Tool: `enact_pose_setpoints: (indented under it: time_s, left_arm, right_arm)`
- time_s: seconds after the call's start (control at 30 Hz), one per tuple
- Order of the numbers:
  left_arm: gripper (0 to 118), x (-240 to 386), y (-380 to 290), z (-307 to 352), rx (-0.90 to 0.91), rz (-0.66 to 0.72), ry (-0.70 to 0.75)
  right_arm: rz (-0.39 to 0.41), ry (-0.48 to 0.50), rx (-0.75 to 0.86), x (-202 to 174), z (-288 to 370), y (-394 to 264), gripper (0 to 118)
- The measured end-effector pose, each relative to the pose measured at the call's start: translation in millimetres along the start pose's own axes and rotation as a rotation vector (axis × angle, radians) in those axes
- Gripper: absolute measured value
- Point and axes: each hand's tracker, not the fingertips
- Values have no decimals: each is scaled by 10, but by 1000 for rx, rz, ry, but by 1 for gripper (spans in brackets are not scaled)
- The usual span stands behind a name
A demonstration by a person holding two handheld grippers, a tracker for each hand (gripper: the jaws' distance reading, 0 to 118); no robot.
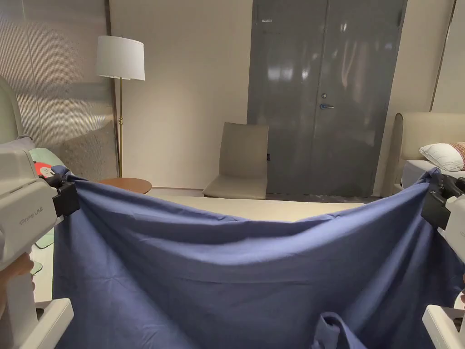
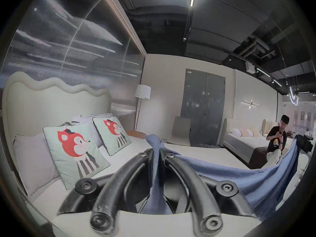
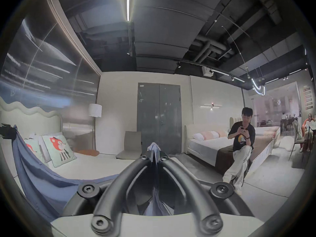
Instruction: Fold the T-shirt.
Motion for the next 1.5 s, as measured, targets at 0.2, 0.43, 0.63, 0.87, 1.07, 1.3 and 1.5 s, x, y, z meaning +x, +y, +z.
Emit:
enact_pose_setpoints:
  time_s: [0.2,0.43,0.63,0.87,1.07,1.3,1.5]
  left_arm:
    - [3,90,341,-735,-3,2,6]
    - [3,205,661,-1682,35,24,39]
    - [3,312,769,-2393,61,43,61]
    - [3,393,799,-2885,105,60,76]
    - [3,425,690,-3046,117,51,86]
    - [3,389,353,-3073,49,42,92]
    - [3,370,143,-2850,0,26,84]
  right_arm:
    - [13,-13,26,-91,-803,258,3]
    - [16,-28,63,-300,-1787,574,3]
    - [19,-27,138,-493,-2427,788,3]
    - [-15,-34,172,-591,-2913,806,3]
    - [10,-38,142,-599,-3094,498,3]
    - [40,-28,50,-553,-3090,55,3]
    - [44,-32,-11,-438,-2826,-155,3]
